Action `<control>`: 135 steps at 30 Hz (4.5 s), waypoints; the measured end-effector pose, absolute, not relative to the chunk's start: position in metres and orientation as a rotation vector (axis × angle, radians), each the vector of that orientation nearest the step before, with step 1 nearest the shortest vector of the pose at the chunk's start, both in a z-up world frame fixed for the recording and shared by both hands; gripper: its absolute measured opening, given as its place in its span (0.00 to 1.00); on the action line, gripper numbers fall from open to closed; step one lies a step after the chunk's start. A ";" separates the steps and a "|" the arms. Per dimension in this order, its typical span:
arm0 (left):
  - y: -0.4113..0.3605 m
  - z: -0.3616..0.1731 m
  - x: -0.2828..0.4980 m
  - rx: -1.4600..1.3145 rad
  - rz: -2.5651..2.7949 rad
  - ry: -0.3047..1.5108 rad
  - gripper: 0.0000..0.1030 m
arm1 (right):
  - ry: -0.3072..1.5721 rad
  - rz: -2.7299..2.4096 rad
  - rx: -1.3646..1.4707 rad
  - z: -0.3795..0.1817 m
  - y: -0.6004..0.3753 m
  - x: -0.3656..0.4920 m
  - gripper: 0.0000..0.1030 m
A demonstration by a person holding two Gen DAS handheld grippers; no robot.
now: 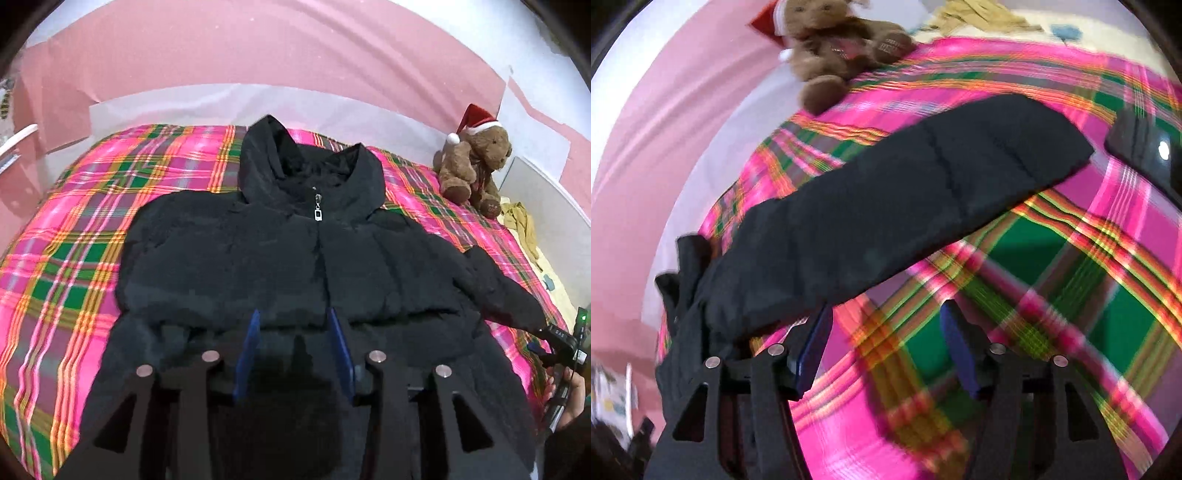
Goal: Fold large clothes
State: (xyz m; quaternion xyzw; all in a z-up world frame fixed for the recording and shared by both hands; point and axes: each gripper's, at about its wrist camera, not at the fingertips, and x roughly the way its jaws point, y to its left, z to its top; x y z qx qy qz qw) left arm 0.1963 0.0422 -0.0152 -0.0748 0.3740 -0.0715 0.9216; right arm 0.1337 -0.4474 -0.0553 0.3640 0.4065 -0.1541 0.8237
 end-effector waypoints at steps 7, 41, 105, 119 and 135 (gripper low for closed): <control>0.029 -0.054 0.250 -0.139 -0.141 0.846 0.39 | 0.783 -0.375 0.873 -0.065 -0.482 0.152 0.59; 0.108 0.013 0.183 -0.268 -0.138 0.678 0.39 | 0.671 0.268 0.351 0.117 -0.162 0.233 0.12; 0.063 -0.076 0.333 -0.086 -0.038 0.797 0.26 | 0.951 -0.054 0.182 -0.063 -0.268 0.346 0.48; 0.077 0.032 0.190 -0.157 -0.097 0.676 0.25 | 0.676 0.045 0.220 0.089 -0.211 0.212 0.48; 0.086 0.099 0.071 -0.130 -0.075 0.560 0.32 | 0.537 0.209 0.222 0.178 -0.144 0.106 0.48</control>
